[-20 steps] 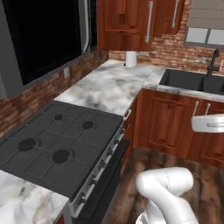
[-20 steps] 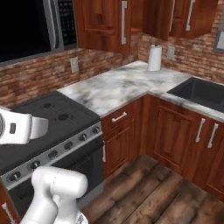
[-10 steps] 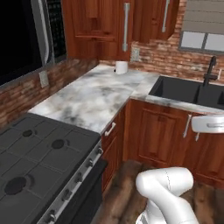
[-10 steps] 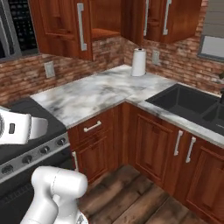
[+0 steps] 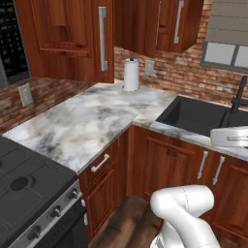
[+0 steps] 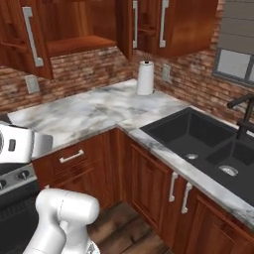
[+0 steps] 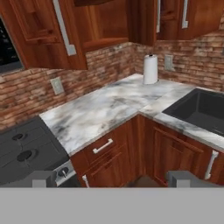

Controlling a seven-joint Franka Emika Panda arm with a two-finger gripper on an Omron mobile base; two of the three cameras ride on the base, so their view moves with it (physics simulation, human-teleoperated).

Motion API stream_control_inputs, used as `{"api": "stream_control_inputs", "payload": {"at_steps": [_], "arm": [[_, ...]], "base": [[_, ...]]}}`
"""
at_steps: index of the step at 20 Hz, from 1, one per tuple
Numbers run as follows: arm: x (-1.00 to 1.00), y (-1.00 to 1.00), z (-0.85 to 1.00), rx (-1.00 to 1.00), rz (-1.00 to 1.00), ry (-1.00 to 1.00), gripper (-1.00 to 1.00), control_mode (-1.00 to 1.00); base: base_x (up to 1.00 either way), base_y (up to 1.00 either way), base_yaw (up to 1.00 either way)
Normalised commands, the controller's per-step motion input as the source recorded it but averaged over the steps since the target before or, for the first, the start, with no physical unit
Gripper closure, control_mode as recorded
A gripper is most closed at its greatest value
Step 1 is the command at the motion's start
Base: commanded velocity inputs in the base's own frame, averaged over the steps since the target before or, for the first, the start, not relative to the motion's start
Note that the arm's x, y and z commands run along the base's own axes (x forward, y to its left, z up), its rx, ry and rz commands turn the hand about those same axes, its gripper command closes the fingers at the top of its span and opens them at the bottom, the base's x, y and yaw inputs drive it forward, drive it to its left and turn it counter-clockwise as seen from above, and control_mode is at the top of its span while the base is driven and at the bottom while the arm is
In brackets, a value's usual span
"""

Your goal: Close all open cabinet doors.

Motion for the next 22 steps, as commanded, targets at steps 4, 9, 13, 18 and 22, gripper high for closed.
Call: {"api": "stream_control_inputs", "payload": {"at_steps": [4, 9, 13, 18, 22], "arm": [[0.00, 0.00, 0.00, 0.00, 0.00, 0.00, -1.00, 1.00], [0.00, 0.00, 0.00, 0.00, 0.00, 0.00, -1.00, 1.00], [0.00, 0.00, 0.00, 0.00, 0.00, 0.00, -1.00, 1.00], [0.00, 0.00, 0.00, 0.00, 0.00, 0.00, -1.00, 1.00], [0.00, 0.00, 0.00, 0.00, 0.00, 0.00, -1.00, 1.00]], "base": [[0.18, -0.66, 0.26], [0.12, -0.41, 0.27], [0.02, -0.27, 0.32], [0.10, -0.24, 0.36], [0.18, -0.30, 0.32]]}}
